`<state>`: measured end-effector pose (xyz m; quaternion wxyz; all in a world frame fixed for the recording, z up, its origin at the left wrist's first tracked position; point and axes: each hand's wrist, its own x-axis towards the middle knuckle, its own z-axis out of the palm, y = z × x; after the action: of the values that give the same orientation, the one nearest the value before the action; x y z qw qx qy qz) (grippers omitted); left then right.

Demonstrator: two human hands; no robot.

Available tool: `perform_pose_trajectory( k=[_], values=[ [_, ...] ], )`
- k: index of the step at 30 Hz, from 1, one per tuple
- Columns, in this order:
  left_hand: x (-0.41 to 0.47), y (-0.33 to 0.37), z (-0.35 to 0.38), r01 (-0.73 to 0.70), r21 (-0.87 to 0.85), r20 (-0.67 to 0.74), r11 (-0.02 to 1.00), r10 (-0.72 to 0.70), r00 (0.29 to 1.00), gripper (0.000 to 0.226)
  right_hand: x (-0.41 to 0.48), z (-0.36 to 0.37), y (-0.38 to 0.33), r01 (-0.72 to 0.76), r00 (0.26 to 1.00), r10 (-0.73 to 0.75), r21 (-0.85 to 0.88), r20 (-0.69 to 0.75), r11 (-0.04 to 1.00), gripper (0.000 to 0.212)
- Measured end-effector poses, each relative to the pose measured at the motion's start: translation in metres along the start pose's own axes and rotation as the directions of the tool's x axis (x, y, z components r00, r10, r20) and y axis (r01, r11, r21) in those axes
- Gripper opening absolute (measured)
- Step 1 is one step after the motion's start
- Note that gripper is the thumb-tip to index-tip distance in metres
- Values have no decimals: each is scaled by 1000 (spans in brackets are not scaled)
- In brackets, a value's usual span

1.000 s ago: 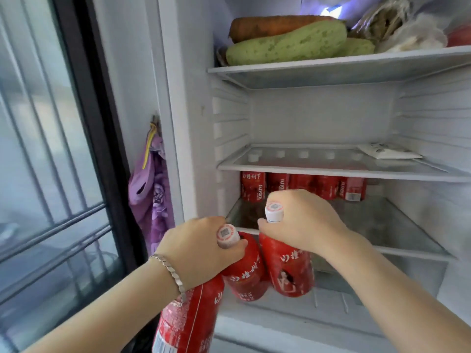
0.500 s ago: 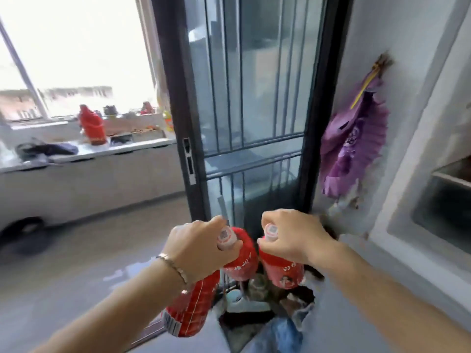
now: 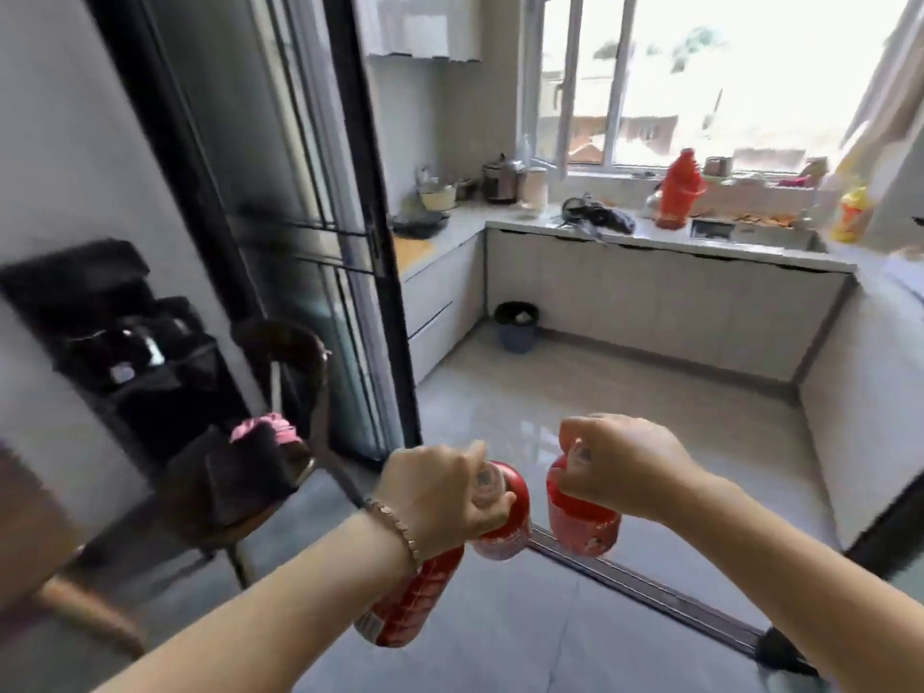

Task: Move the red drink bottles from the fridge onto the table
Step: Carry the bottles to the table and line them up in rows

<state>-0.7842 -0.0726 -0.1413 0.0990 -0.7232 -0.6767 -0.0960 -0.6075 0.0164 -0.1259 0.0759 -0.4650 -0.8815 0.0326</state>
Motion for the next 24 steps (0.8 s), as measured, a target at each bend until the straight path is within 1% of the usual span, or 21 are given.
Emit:
perform_pose_trajectory(
  k=[2,4,7,10,15,17,21,24],
  values=[
    [-26,-53,1,131,16,-2,991,-131,991,39,36,15,-56,125,991,-126,26,34,992,25],
    [-55,-100,3,266,18,8,964,-266,964,39,65,30,-112,252,964,-256,68,65,965,24],
    [-99,-162,6,454,57,23,889,-456,890,39,104,50,-189,428,894,-439,113,95,897,15],
    [-135,-216,7,595,110,43,796,-602,798,37,139,69,-259,556,812,-572,146,116,818,12],
    [-177,-300,0,745,163,23,647,-758,652,37,190,100,-363,706,662,-738,220,132,673,21],
    [-192,-331,-2,814,147,5,562,-823,568,38,213,113,-405,756,597,-787,221,155,616,21],
    [-223,-387,-5,917,115,-14,382,-922,386,41,249,134,-489,821,490,-850,225,191,524,26],
    [-249,-424,-6,952,121,-32,282,-957,288,42,263,153,-546,835,432,-876,273,213,478,28]
  ],
)
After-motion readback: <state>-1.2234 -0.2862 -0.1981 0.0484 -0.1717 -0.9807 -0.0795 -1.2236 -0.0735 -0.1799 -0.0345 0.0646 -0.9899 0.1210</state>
